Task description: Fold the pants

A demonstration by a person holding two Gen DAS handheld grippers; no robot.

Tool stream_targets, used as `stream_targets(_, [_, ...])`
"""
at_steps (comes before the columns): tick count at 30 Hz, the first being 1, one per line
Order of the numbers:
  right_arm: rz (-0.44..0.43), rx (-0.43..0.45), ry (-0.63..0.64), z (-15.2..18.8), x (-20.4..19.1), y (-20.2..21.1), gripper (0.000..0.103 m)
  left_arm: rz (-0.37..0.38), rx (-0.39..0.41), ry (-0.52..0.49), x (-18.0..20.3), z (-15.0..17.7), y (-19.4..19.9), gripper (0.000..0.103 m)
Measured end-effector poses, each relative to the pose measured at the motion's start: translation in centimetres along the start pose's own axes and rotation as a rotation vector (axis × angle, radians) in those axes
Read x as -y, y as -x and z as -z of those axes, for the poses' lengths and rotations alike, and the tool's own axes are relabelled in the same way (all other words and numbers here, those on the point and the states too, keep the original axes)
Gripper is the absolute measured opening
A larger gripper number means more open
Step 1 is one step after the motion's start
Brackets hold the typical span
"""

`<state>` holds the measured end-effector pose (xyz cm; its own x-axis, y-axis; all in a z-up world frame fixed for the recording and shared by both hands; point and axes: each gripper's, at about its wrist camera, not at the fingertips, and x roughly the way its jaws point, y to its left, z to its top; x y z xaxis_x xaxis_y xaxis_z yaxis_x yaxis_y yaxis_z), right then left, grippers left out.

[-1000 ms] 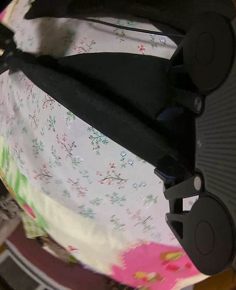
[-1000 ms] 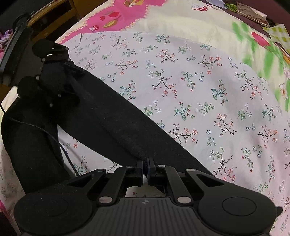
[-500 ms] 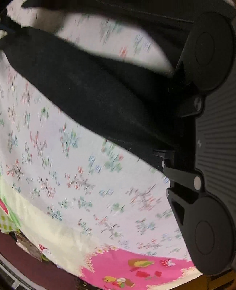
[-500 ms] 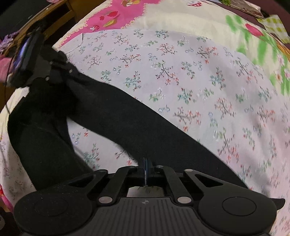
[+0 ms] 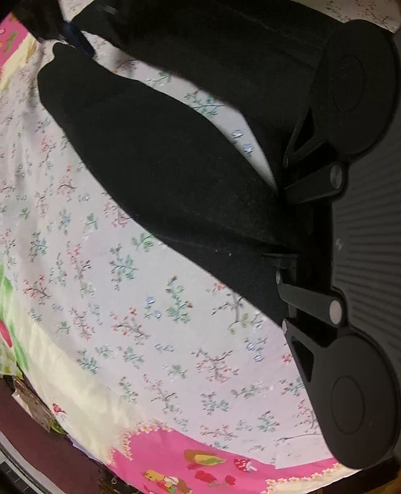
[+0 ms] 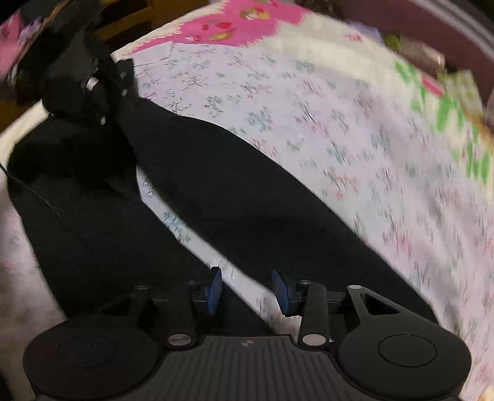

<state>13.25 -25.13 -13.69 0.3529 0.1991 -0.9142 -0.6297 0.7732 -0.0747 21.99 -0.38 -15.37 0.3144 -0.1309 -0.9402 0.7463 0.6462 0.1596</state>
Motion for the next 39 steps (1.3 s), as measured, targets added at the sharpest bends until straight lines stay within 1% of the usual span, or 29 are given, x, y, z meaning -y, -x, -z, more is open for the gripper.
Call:
stream_targets(2, [0.036, 0.035, 0.049, -0.4, -1.4, -1.5, 0.035, 0.008, 0.018, 0.027, -0.7, -0.4, 0.6, 0.02])
stream_targets(6, [0.091, 0.063, 0.102, -1.4, -2.5, -3.7, 0.037, 0.008, 0.034, 0.043, -1.6, -1.0, 1.0, 0.02])
stream_targets(8, [0.102, 0.064, 0.127, -1.9, -2.7, -4.7, 0.042, 0.009, 0.043, 0.05, -1.9, -1.2, 1.0, 0.02])
stream_targets(9, [0.116, 0.064, 0.146, -2.0, -2.8, -5.2, 0.042, 0.012, 0.048, 0.054, -2.1, -1.3, 1.1, 0.02])
stream_targets(10, [0.126, 0.06, 0.168, -2.2, -2.8, -5.7, 0.042, 0.018, 0.052, 0.063, -2.2, -1.4, 1.1, 0.02])
stream_targets(12, [0.158, 0.055, 0.194, -2.6, -2.5, -6.5, 0.032, 0.023, 0.055, 0.065, -2.4, -1.3, 1.2, 0.02])
stream_targets(13, [0.162, 0.049, 0.187, -2.7, -2.3, -6.5, 0.011, 0.028, 0.056, 0.069, -2.5, -1.2, 1.3, 0.02])
stream_targets(14, [0.152, 0.028, 0.165, -3.0, -1.6, -6.7, 0.0, 0.036, 0.056, 0.075, -2.6, -1.1, 1.3, 0.02])
stream_targets(16, [0.124, 0.006, 0.113, -3.2, -0.2, -6.7, 0.0, 0.045, 0.054, 0.079, -2.6, -0.8, 1.5, 0.02])
stream_targets(18, [0.107, 0.018, 0.089, -3.4, 0.4, -5.6, 0.0, 0.048, 0.048, 0.08, -2.2, -0.4, 1.6, 0.02])
stream_targets(22, [0.089, 0.049, 0.063, -3.4, 0.7, -1.4, 0.0, 0.075, 0.049, 0.075, -1.0, 0.6, 3.3, 0.02])
stream_targets(25, [0.078, 0.063, 0.05, -3.0, 0.1, 2.1, 0.0, 0.105, 0.052, 0.06, 0.9, 1.6, 5.4, 0.02])
stream_targets(29, [0.072, 0.034, 0.114, -0.9, -2.8, 5.4, 0.0, 0.144, 0.047, 0.057, 3.8, 3.2, 7.8, 0.02])
stream_targets(33, [0.027, -0.021, 0.071, 1.9, -5.1, 6.5, 0.0, 0.185, 0.014, 0.078, 6.6, 5.4, 8.4, 0.02])
stream_targets(36, [-0.001, -0.052, 0.016, 3.9, -6.8, 6.6, 0.0, 0.184, -0.027, 0.058, 9.0, 7.2, 7.8, 0.02])
stream_targets(39, [-0.001, -0.069, 0.006, 5.5, -8.8, 6.5, 0.0, 0.189, -0.054, 0.062, 10.5, 8.6, 7.3, 0.02])
